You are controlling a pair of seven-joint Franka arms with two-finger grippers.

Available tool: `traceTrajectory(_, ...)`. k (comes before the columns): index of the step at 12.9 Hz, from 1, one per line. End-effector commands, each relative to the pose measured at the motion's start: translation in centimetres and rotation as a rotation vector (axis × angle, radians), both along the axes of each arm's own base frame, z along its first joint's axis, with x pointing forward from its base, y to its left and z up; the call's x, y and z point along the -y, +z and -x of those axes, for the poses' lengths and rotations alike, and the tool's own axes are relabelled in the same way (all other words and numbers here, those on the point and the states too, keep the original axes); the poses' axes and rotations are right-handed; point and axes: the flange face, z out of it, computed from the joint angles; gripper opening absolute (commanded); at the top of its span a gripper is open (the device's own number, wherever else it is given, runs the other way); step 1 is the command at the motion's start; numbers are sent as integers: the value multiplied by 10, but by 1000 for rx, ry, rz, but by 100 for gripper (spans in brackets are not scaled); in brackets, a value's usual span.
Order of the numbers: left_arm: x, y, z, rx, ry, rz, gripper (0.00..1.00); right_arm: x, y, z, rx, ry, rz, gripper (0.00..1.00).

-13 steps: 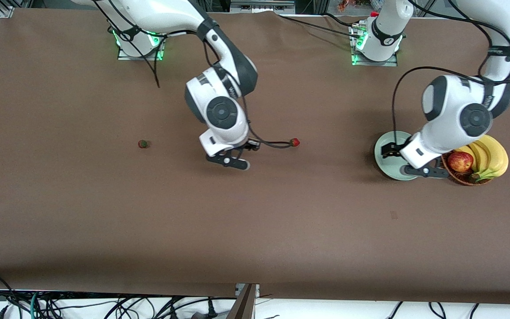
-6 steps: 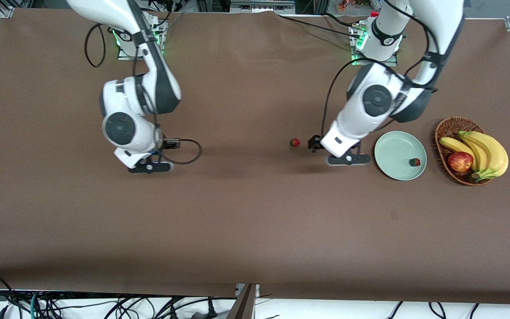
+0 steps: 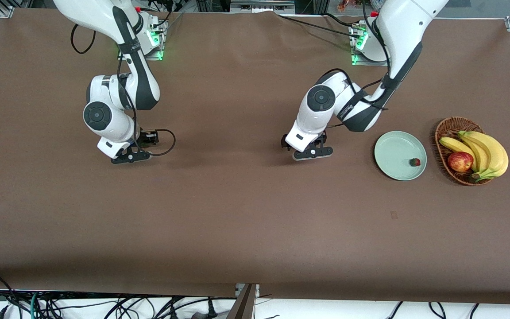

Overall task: Collect all strawberries into plate
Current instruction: 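Grasp the mid-table strawberry with the left gripper while the right grasps the last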

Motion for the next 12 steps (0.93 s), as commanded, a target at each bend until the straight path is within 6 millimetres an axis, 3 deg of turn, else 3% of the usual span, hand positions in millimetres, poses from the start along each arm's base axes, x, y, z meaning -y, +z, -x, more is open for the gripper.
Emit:
traceTrajectory(1,10,-15,4,-6,0,-7,100,13,-1,8,19,29,-22,62)
traceTrajectory(5,22,-26,22,-21,-13,-26,100,31,-12,5,31,49,-13,62)
traceTrajectory(6,23,-28,23,-14,-5,-35,91,33,-15,6,31,41,-13,62)
traceTrajectory(8,21,-31,23,-14,11,-42,57,35,-21,9,44,31,-11,62)
traceTrajectory(12,19,-30,19,-12,22,-41,25,36,-29,12,33,15,-19,59)
